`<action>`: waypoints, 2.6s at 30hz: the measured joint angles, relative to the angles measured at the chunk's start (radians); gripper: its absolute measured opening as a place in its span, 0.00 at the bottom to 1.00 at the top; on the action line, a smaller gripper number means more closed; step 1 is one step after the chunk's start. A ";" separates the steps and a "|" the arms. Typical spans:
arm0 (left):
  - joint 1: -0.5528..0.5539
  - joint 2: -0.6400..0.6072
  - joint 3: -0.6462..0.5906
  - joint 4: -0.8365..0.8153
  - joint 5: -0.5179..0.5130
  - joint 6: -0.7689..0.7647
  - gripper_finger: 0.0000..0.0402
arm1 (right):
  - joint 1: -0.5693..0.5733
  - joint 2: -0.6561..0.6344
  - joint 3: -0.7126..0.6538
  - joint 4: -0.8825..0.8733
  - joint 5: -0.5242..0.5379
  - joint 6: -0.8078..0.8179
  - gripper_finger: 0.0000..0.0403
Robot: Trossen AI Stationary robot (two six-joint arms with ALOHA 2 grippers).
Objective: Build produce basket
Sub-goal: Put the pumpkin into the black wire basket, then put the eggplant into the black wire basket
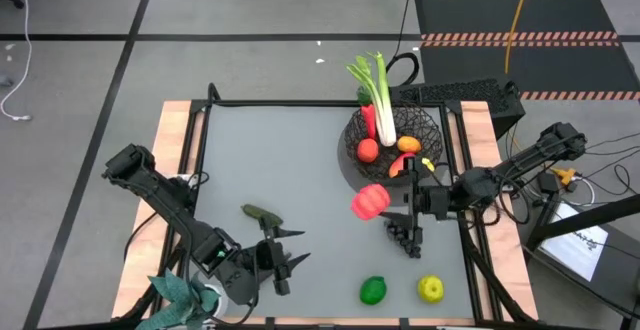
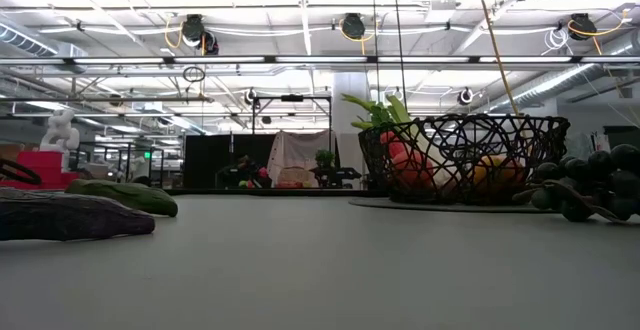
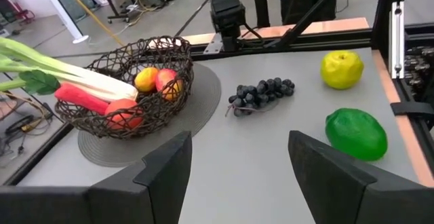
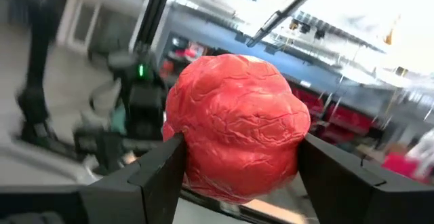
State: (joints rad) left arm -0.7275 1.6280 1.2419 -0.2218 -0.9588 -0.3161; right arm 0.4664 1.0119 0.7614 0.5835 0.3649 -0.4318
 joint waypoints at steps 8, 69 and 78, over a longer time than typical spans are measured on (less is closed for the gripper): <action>0.021 0.000 0.000 0.004 0.000 0.053 0.61 | 0.000 0.000 0.000 0.033 0.000 0.343 0.63; 0.112 0.101 0.000 -0.303 0.342 -0.228 0.85 | -0.362 0.000 -0.198 -0.723 0.652 0.707 0.77; 0.087 0.101 0.000 -0.312 0.445 -0.278 0.85 | -0.325 -0.063 -0.198 -0.574 0.614 0.610 0.83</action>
State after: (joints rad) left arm -0.6402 1.7294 1.2415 -0.5337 -0.5137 -0.5943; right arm 0.1410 0.9490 0.5637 0.0096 0.9785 0.1782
